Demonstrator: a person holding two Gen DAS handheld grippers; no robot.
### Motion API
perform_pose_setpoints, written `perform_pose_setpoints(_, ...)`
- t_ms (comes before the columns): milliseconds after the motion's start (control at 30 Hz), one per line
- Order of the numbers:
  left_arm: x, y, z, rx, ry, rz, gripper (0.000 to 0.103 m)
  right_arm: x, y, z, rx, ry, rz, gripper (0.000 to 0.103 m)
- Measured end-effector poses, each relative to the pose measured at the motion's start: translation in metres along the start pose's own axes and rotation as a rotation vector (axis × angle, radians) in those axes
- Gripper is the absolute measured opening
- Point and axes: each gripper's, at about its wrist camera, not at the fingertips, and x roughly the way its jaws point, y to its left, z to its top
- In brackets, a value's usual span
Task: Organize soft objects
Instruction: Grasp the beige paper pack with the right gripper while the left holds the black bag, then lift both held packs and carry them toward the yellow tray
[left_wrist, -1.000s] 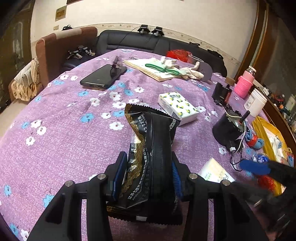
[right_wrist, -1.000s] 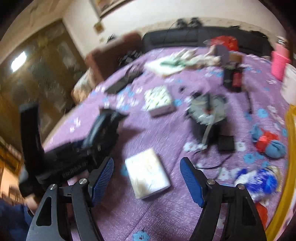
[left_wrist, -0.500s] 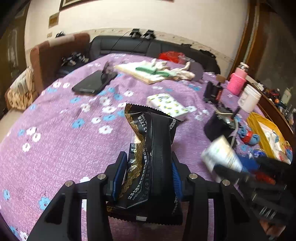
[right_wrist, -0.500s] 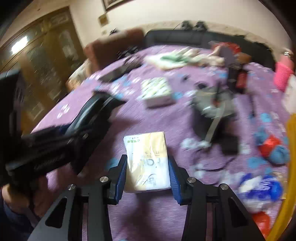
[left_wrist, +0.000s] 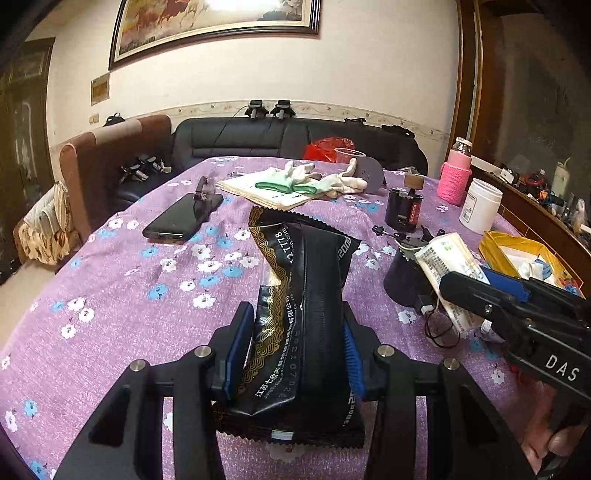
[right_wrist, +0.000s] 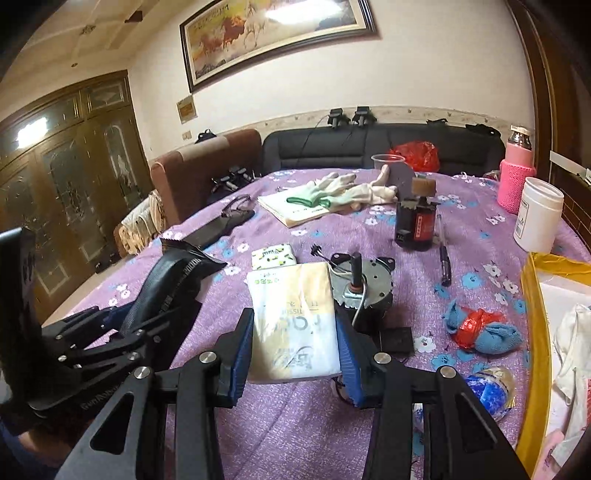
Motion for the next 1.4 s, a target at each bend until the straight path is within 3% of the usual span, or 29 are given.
perform_pose_setpoints(300, -0.009, -0.004, 0.0, 0.025, -0.053, 0.024, 0.044, -0.005, -0.002, 0.001, 0.018, -0.039, 0.007, 0.046)
perform_pose_setpoints(1000, -0.012, -0.007, -0.001, 0.035, -0.069, 0.024, 0.044, -0.015, -0.008, 0.004, 0.044, -0.096, 0.019, 0.046)
perform_pose_setpoints(1400, -0.015, -0.007, 0.002, 0.042, -0.084, 0.011, 0.044, -0.02, -0.01, 0.005, 0.033, -0.134, -0.028, 0.046)
